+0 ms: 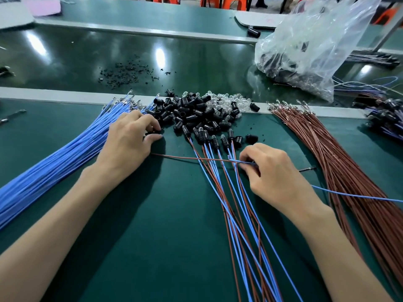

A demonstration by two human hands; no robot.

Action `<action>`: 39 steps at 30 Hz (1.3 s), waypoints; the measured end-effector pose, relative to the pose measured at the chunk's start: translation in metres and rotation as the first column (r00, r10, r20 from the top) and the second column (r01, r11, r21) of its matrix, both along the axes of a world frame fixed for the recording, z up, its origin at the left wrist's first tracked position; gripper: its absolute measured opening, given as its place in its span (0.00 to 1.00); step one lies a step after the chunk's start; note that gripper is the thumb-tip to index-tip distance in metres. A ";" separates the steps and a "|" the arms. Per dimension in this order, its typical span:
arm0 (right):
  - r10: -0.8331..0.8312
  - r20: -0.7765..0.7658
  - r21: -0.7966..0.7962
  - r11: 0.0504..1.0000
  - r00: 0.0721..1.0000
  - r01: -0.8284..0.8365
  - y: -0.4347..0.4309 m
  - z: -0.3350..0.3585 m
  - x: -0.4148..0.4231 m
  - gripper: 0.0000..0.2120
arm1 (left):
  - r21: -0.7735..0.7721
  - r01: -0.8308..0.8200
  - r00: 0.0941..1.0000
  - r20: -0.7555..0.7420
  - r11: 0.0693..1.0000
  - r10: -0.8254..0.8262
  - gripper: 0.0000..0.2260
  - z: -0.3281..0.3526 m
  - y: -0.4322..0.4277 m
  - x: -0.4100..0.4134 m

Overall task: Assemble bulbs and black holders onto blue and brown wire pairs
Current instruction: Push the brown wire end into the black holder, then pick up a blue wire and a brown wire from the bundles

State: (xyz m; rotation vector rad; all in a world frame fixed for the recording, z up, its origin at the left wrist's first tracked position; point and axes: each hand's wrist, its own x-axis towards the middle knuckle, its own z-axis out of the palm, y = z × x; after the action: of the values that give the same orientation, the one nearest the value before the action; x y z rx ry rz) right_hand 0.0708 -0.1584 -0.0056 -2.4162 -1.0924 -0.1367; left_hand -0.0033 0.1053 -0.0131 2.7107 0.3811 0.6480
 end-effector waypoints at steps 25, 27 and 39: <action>0.206 0.135 0.311 0.920 0.969 -0.239 0.012 -0.004 -0.016 0.05 | -0.402 0.516 0.829 0.458 0.756 -0.321 0.09 -0.010 -0.069 -0.022; 0.213 0.137 0.291 0.925 0.967 -0.245 0.013 -0.005 -0.018 0.07 | -0.453 0.519 0.831 0.468 0.725 -0.302 0.09 -0.010 -0.069 -0.023; 0.234 -0.081 0.233 0.950 0.969 -0.210 0.018 -0.006 -0.026 0.11 | -0.431 0.618 0.777 0.461 0.657 -0.428 0.08 -0.007 -0.069 -0.022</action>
State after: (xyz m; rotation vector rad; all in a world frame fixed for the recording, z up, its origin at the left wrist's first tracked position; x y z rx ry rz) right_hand 0.0443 -0.1407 -0.0113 -2.0632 -1.2210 -0.0495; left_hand -0.0257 0.0363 -0.0205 1.9378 -0.2828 0.6494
